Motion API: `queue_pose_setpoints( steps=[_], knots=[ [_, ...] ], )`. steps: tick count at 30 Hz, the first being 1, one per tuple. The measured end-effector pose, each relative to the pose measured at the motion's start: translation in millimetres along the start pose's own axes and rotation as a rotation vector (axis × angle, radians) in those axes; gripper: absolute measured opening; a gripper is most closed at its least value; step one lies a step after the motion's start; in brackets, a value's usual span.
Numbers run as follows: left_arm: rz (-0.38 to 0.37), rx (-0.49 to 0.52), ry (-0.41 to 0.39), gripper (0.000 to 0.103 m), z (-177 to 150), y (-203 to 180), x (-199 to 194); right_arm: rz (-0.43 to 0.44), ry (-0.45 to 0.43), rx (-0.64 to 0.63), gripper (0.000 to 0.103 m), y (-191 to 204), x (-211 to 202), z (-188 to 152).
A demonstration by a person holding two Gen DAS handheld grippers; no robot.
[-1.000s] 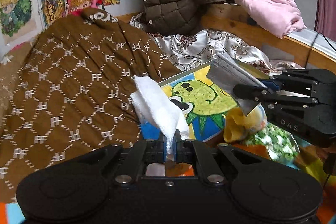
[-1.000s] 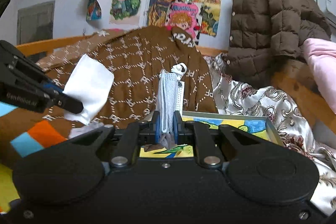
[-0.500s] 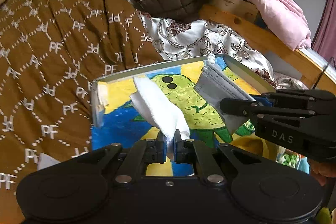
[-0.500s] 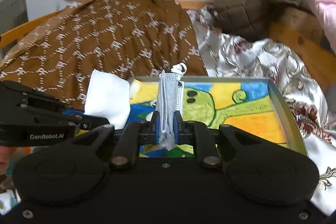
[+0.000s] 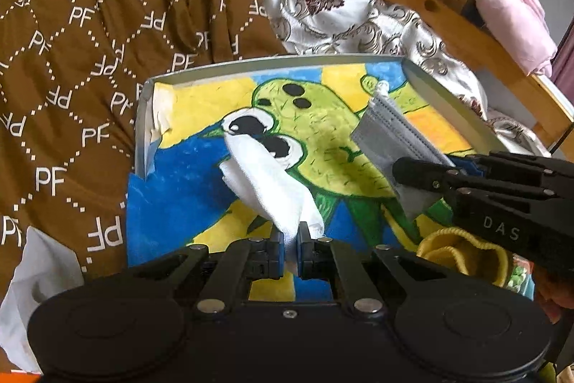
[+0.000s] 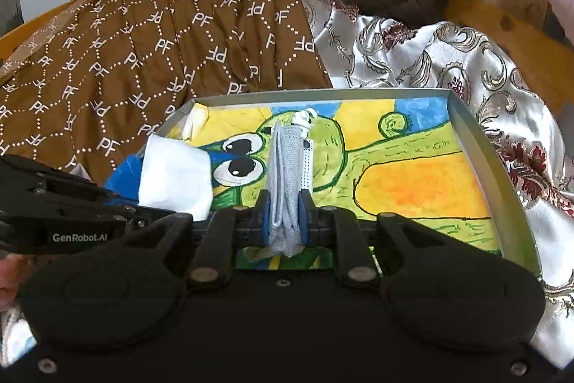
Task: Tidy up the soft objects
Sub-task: 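Carry the towel and mask over the cartoon tray and release both inside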
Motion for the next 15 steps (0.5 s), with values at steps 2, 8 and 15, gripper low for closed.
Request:
queue_pose_setpoints(
  steps=[2, 8, 15],
  knots=[
    [0.006, 0.001, 0.008, 0.008, -1, 1, 0, -0.003, 0.004, 0.0, 0.012, -1, 4, -2],
    [0.044, -0.001, 0.025, 0.019, 1, 3, -2, -0.014, 0.011, -0.008, 0.017, 1, -1, -4],
    [0.076, -0.003, 0.022, 0.037, 5, 3, -16, -0.033, -0.012, -0.014, 0.031, 2, -22, 5]
  ],
)
Point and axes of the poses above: each gripper's, at about its wrist camera, not at the fingertips, and x roughly the way its jaws point, y to its left, z to its top, the point moved 4 cm from there along x, roughly the way its jaws point, and after that the axes turned 8 degrees about -y, right-handed, at the moved point
